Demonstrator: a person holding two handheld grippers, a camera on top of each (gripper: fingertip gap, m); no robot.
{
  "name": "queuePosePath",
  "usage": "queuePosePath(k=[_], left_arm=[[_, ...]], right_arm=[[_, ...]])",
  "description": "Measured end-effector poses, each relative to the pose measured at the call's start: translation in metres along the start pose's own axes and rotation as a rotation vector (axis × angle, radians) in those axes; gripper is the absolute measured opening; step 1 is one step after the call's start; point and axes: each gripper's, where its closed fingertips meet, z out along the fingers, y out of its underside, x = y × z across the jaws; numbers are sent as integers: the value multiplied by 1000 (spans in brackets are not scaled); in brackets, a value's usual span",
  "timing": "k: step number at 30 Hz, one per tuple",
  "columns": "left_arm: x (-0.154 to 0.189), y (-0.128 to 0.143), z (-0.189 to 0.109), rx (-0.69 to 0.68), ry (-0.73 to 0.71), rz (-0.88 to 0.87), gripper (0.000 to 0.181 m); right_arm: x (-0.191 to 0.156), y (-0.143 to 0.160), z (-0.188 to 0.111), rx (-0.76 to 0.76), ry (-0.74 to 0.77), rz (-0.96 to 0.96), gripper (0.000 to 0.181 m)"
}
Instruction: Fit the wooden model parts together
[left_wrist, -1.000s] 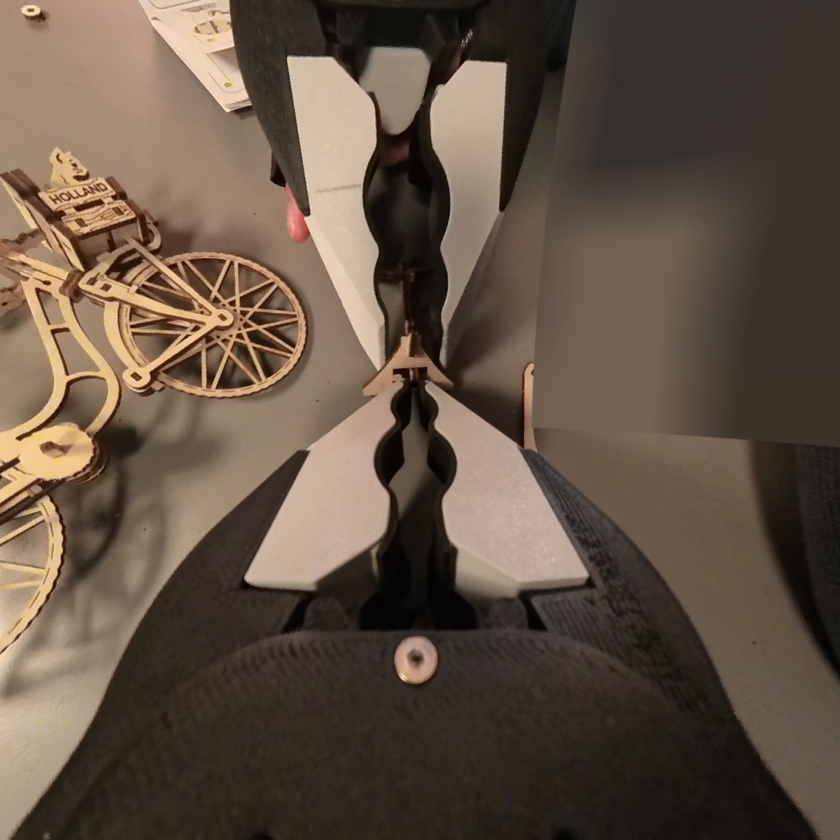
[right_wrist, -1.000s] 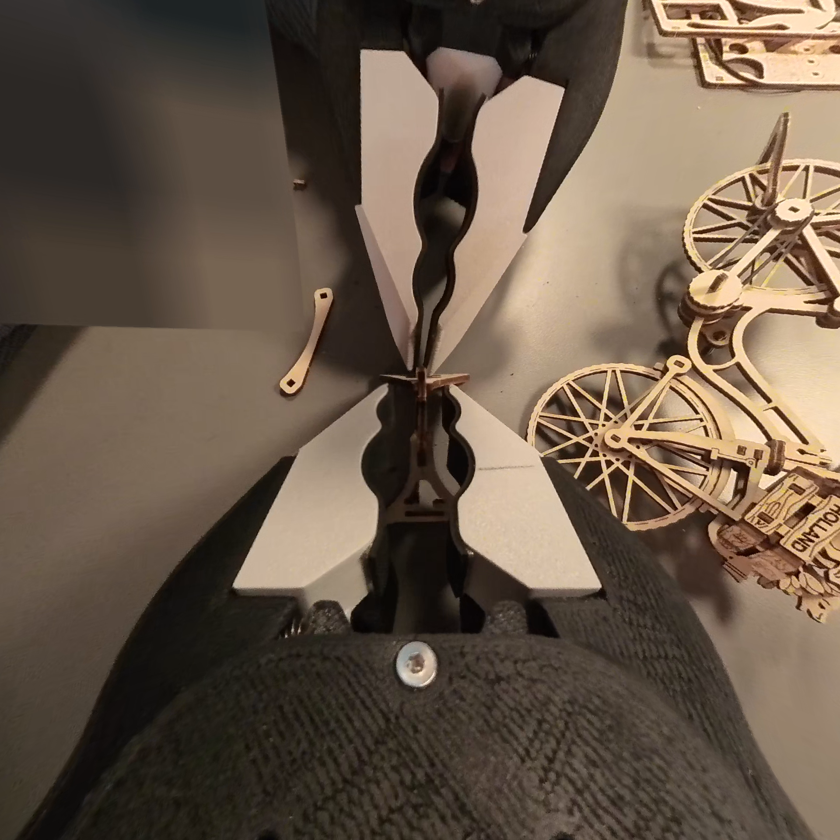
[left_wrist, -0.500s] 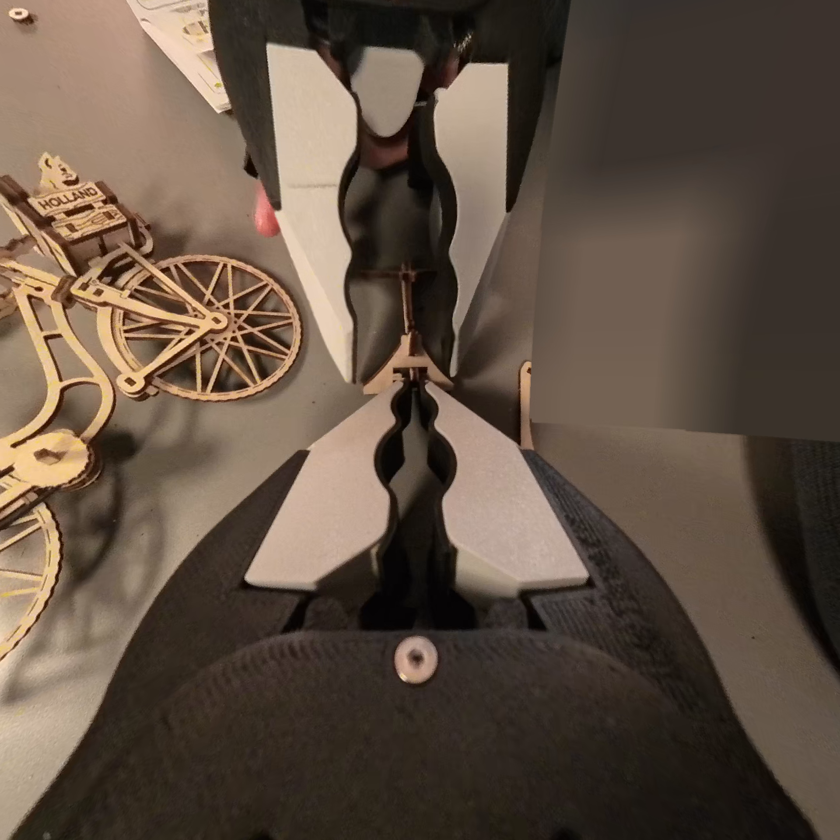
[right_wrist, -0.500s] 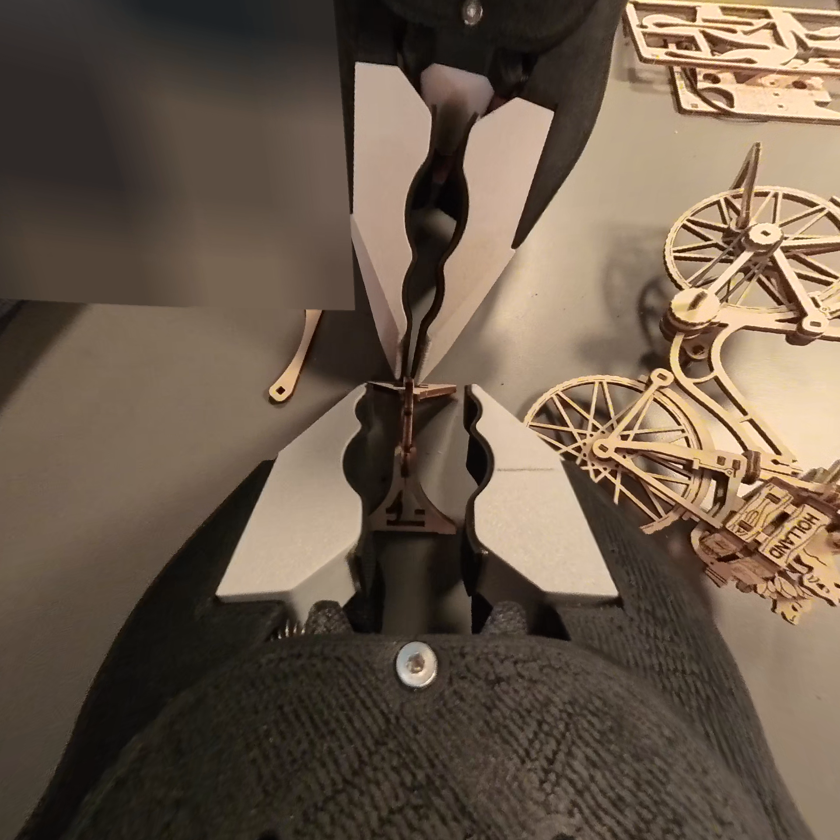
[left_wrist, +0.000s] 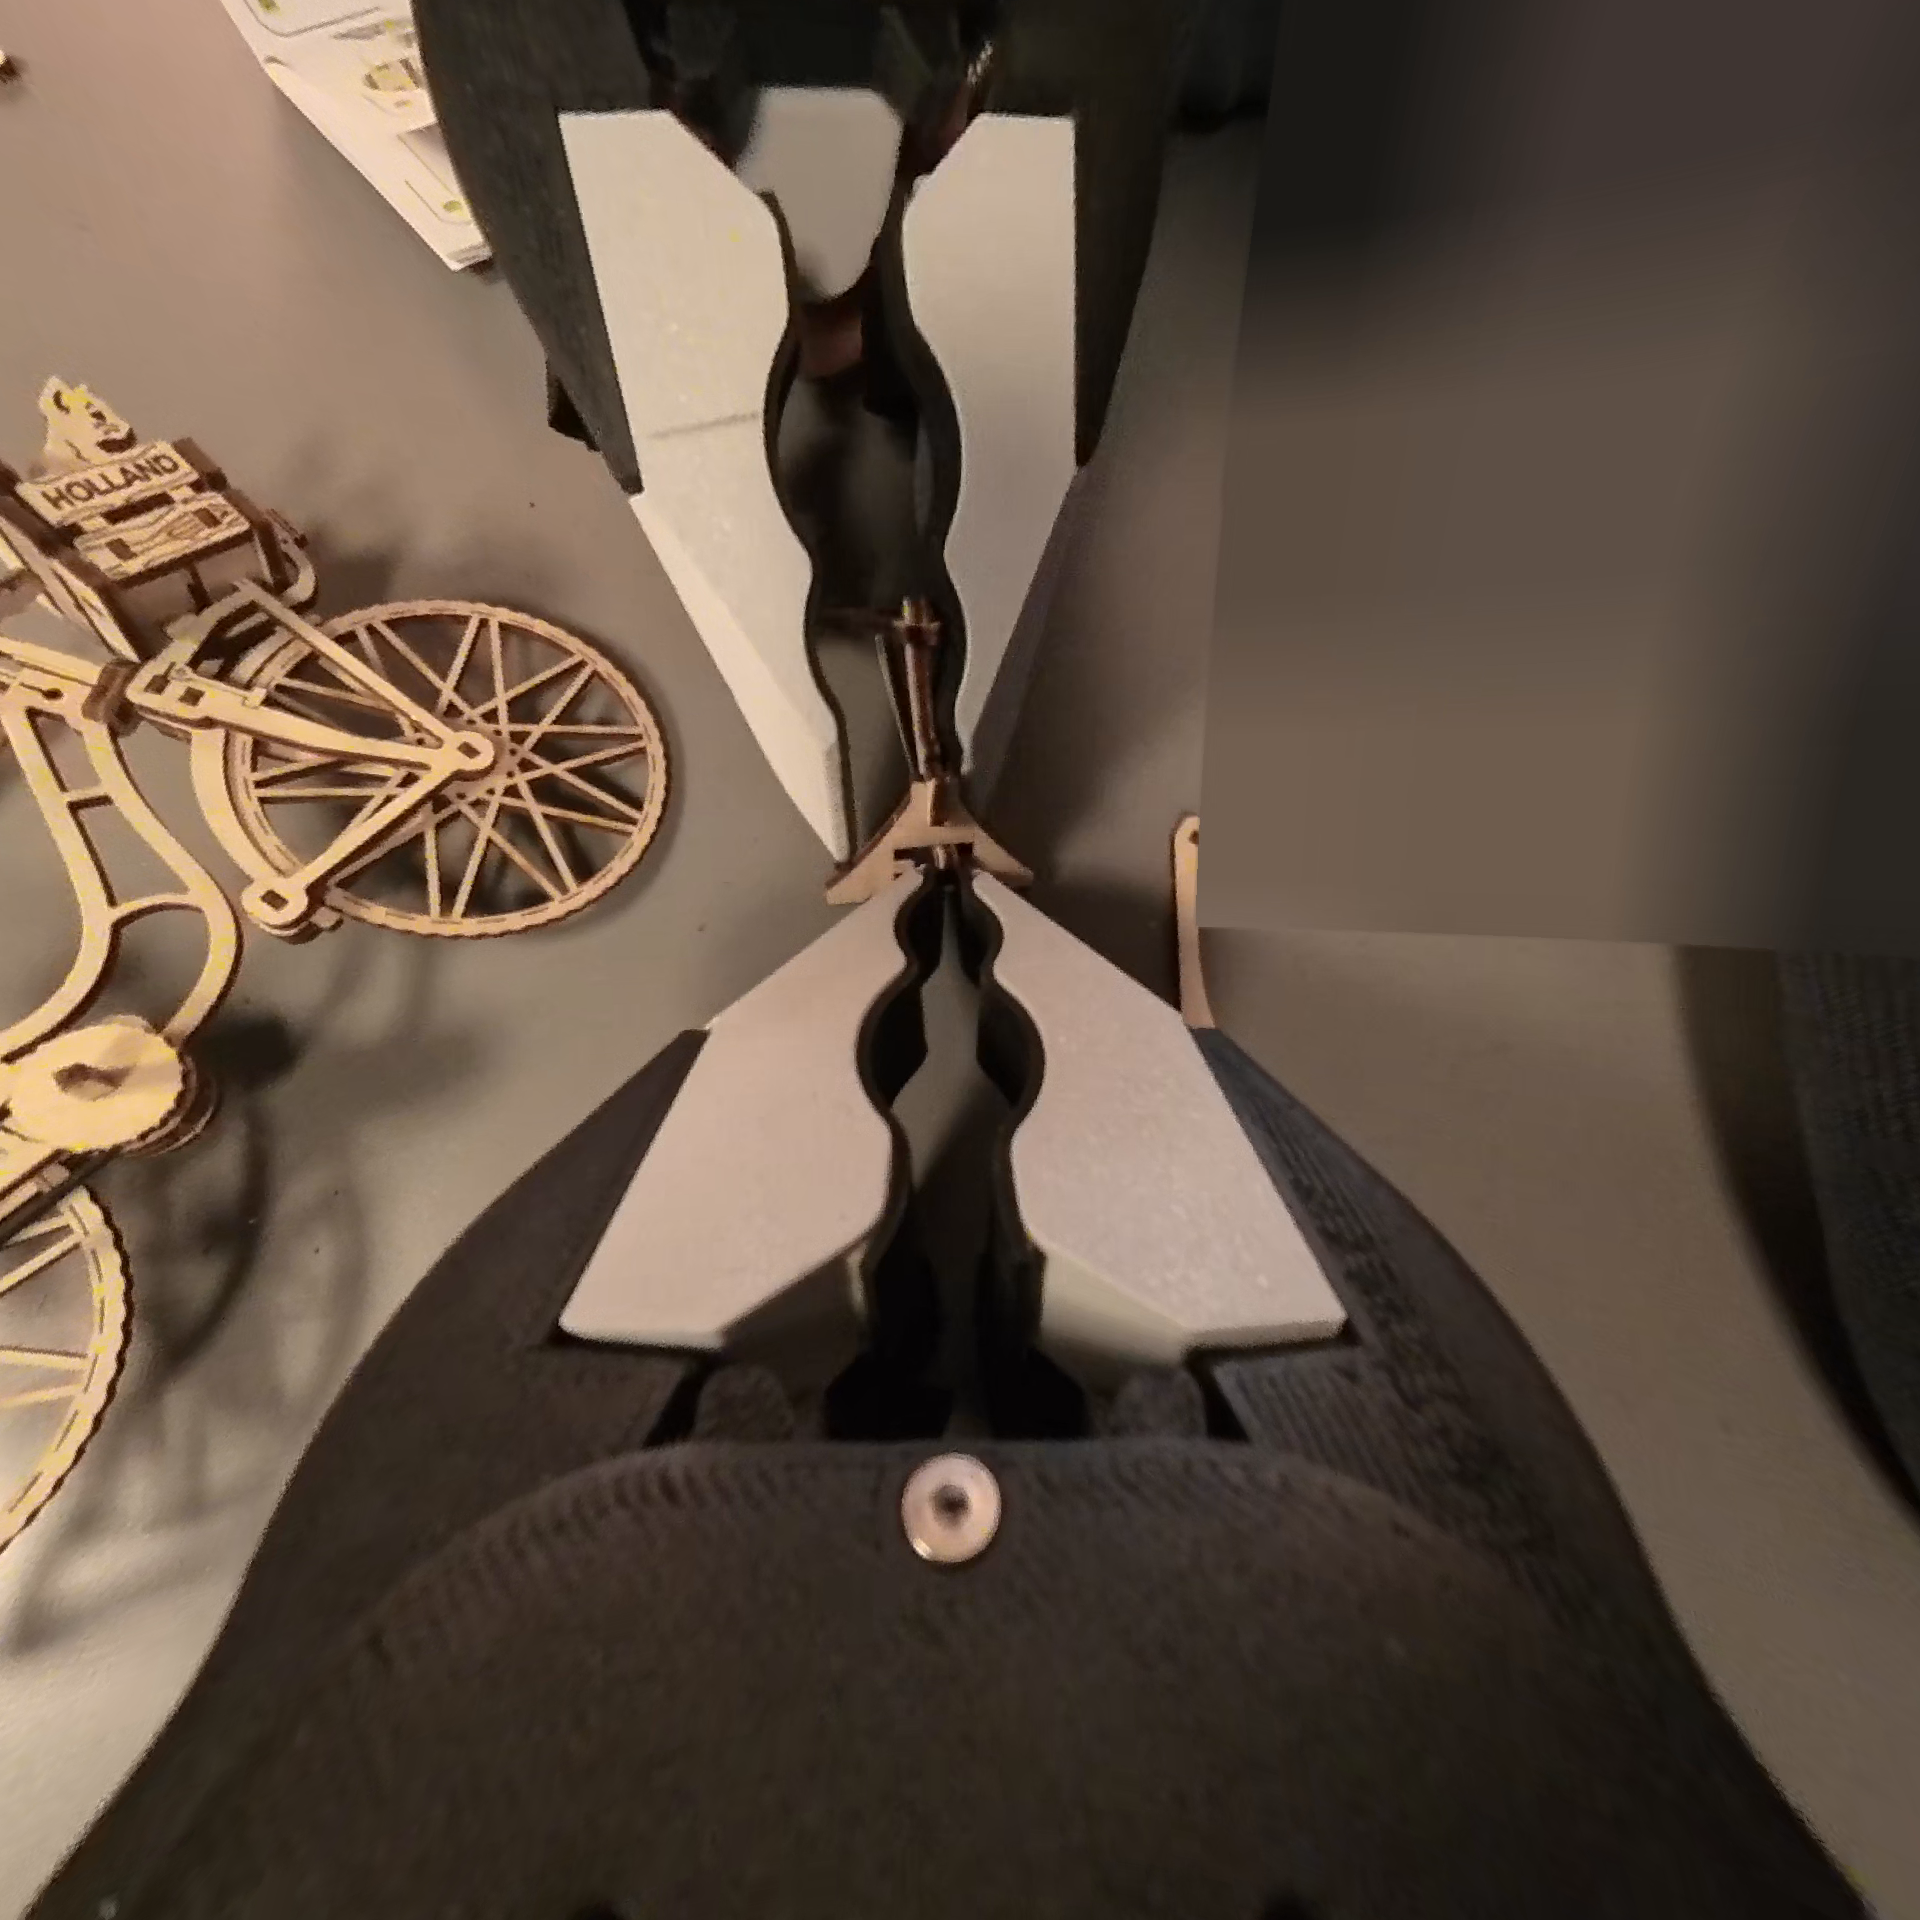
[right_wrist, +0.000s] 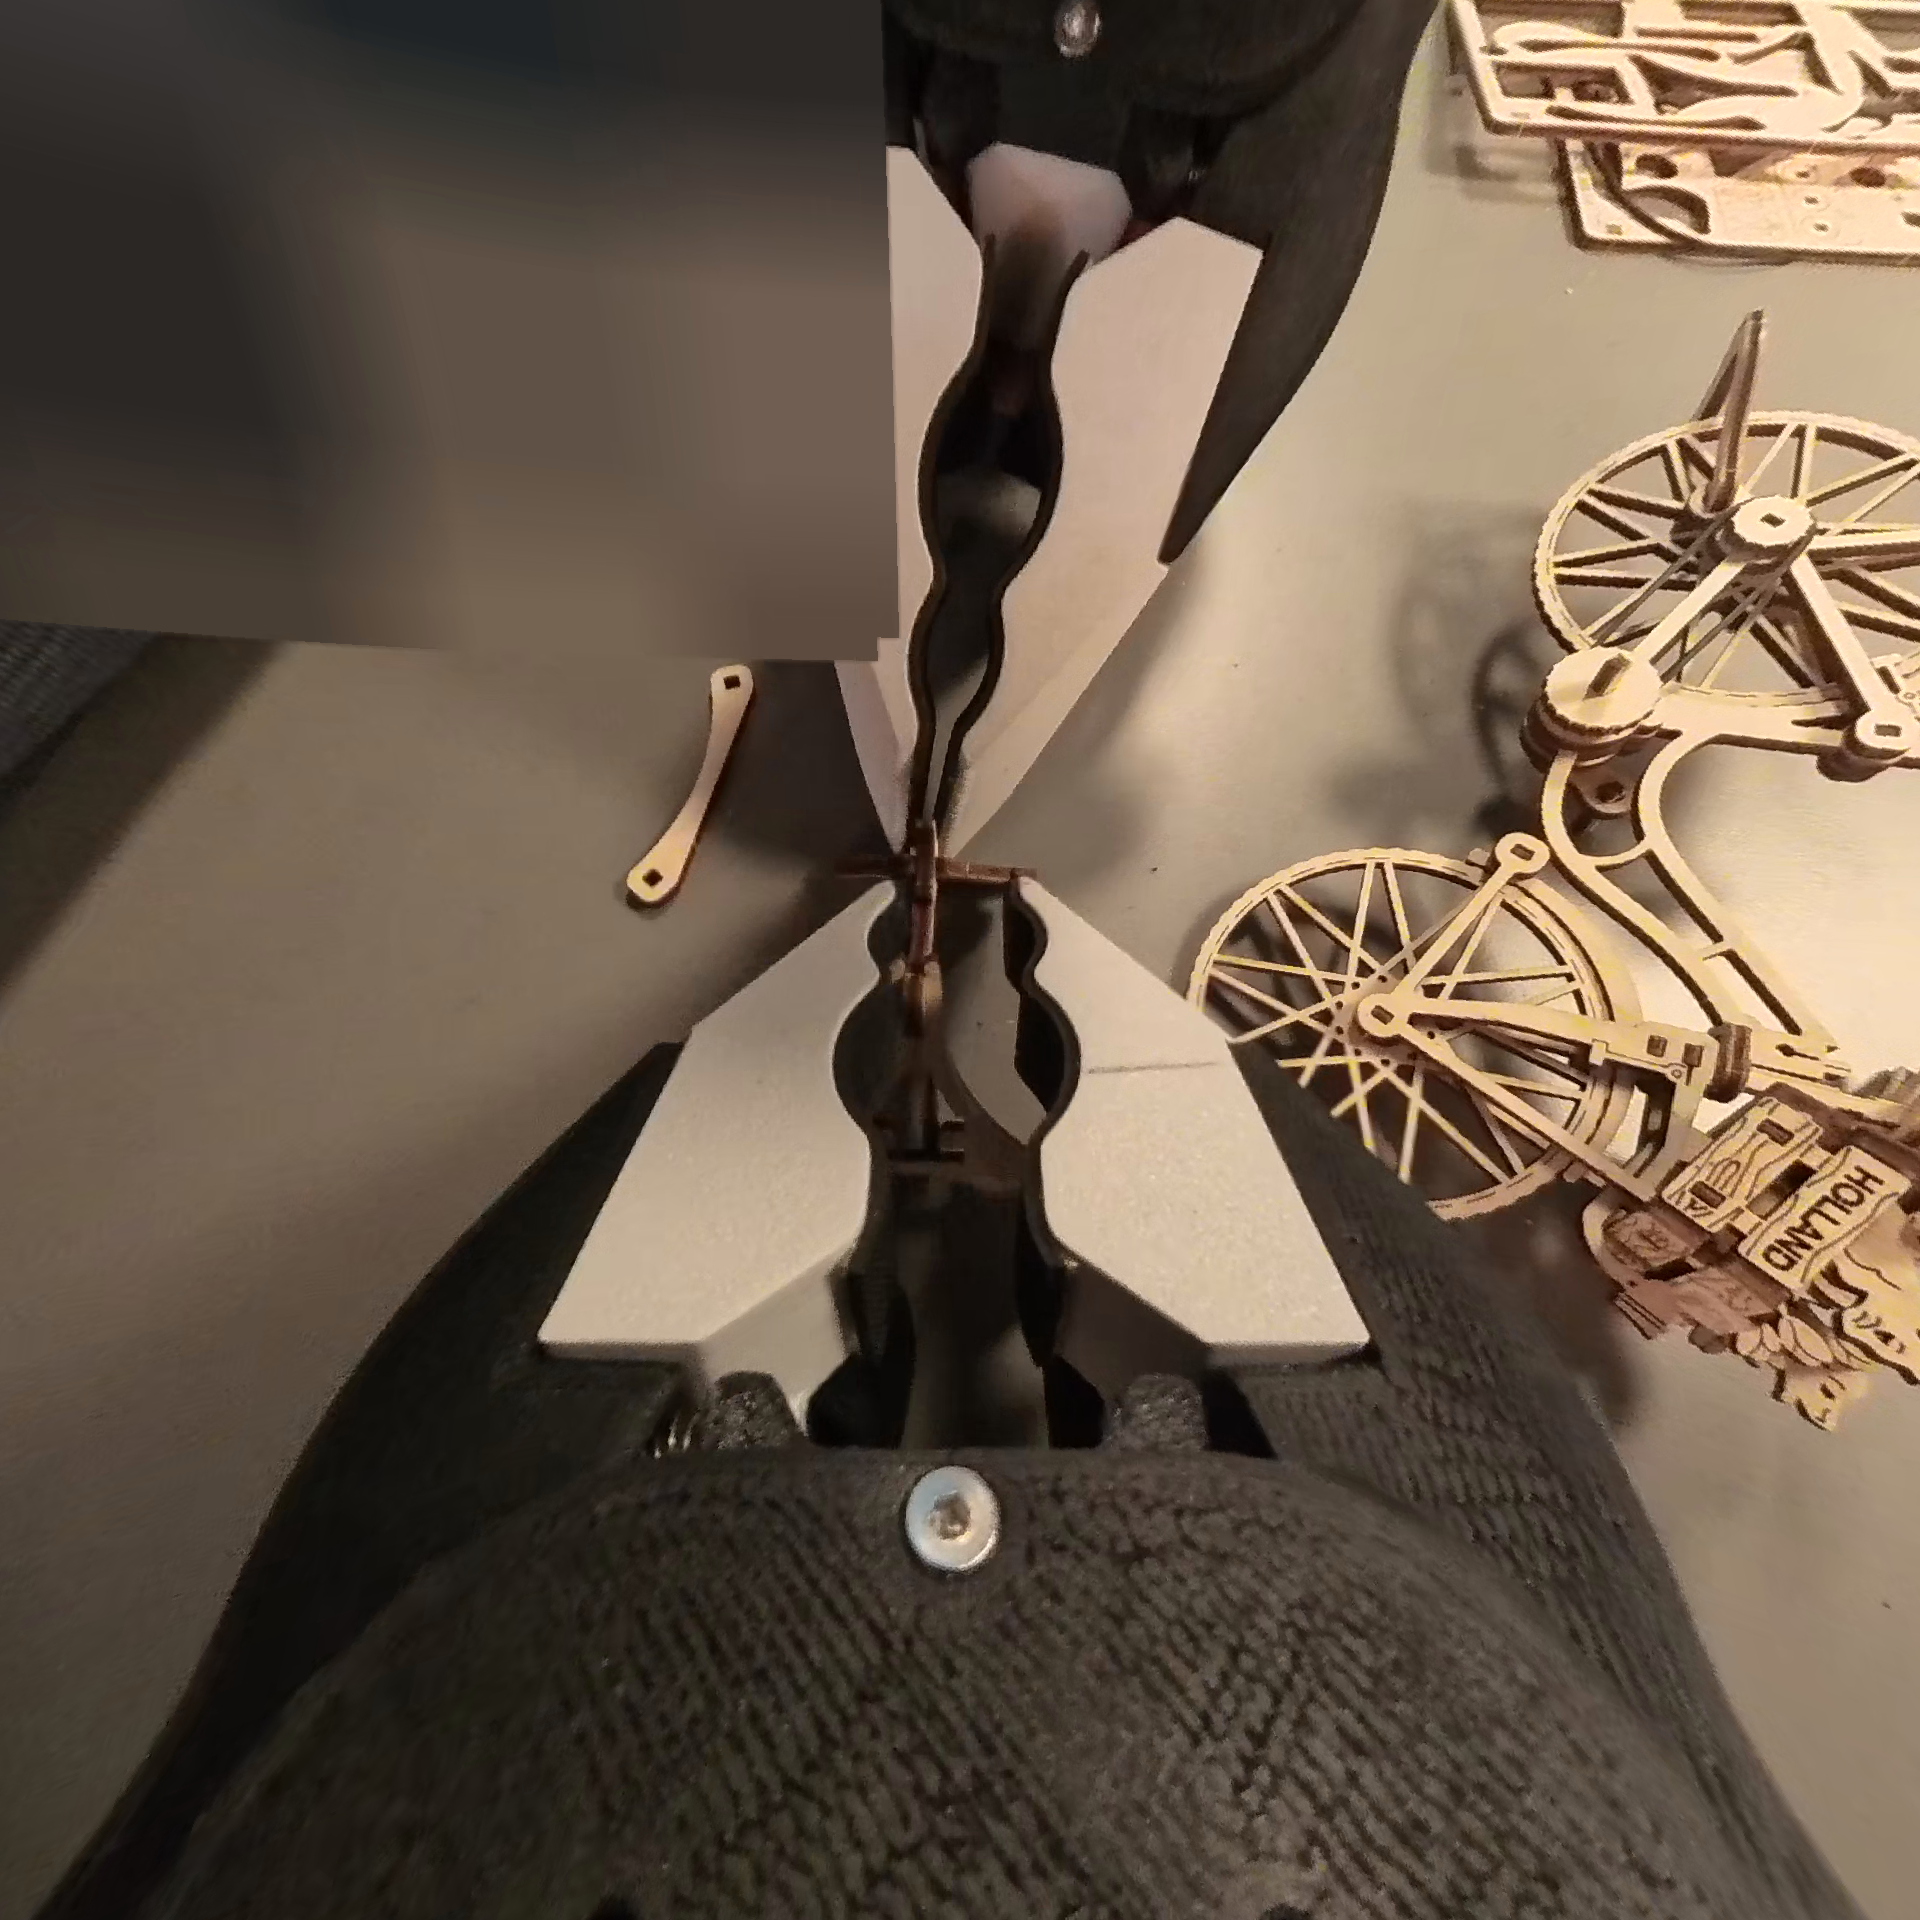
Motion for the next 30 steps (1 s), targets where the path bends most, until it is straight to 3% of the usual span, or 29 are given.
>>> queuePosePath(k=[8,14,30], left_arm=[[0,0,1,-1,-3,0,2],[0,0,1,-1,-3,-1,2],[-1,0,1,0,2,-12,2]], right_arm=[[-2,1,-2,0,-15,-1,20],[-1,3,2,-24,20,-15,56],[-4,-1,9,-30,20,8,37]])
